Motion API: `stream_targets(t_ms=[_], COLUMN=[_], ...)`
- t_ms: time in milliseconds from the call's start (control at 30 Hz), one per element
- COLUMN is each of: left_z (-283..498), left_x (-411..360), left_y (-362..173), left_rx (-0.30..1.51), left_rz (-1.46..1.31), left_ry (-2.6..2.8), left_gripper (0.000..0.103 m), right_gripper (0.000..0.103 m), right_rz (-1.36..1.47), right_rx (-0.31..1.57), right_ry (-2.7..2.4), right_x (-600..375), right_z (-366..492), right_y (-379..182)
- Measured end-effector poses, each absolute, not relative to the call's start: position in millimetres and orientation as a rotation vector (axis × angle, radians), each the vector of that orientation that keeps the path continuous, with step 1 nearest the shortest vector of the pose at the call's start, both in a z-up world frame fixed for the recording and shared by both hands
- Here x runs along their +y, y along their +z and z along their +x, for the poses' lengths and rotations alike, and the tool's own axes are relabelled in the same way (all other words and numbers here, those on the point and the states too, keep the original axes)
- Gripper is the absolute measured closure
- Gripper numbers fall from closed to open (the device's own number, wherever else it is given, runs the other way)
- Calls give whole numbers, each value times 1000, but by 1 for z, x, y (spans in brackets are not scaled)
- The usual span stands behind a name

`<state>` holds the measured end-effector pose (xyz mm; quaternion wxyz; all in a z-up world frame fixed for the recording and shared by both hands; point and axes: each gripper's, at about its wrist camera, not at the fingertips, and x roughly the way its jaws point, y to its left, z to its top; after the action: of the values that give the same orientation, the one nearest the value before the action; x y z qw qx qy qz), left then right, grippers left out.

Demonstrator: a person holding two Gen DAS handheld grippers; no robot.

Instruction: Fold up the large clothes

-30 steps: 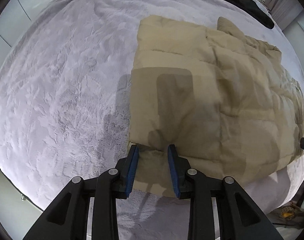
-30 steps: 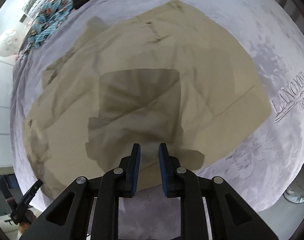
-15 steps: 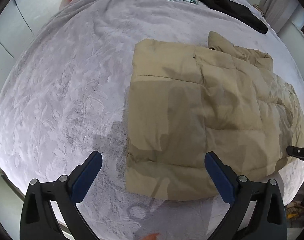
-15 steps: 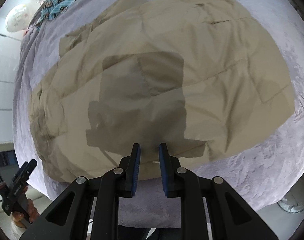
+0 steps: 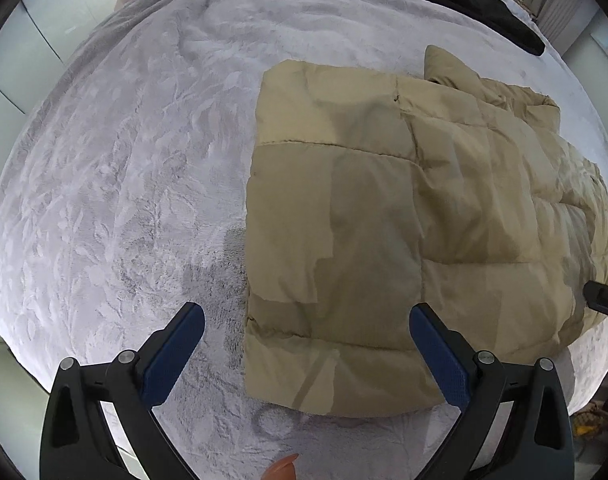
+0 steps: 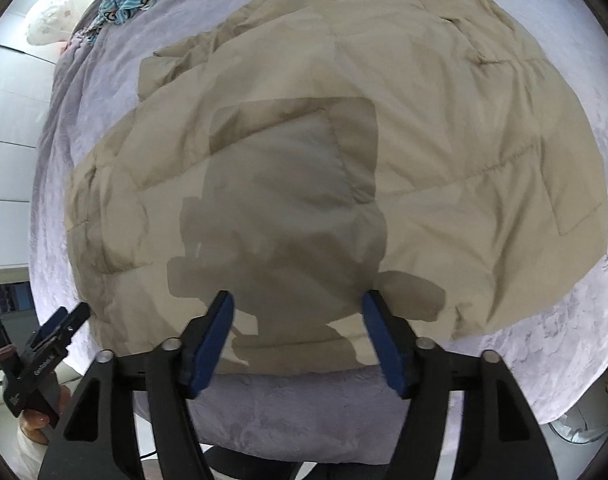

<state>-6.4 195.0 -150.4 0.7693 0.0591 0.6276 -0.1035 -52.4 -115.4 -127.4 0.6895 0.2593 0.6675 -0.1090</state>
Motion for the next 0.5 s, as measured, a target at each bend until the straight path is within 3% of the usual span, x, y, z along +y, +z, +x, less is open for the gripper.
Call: stream_targets(t_ms=[133, 500], left_z=[-4, 15], left_x=[198, 214], left_y=[-154, -157], left_rx=[1369, 1368], left_rz=[133, 97], left_ry=[-214, -336], left_gripper=[1, 1], right_gripper=[15, 14], right_rz=[631, 699], right_rx=[1446, 1481], right_ry=[-179, -147], right_x=[-111, -106], right_z=[-47, -44], right_y=[-125, -148])
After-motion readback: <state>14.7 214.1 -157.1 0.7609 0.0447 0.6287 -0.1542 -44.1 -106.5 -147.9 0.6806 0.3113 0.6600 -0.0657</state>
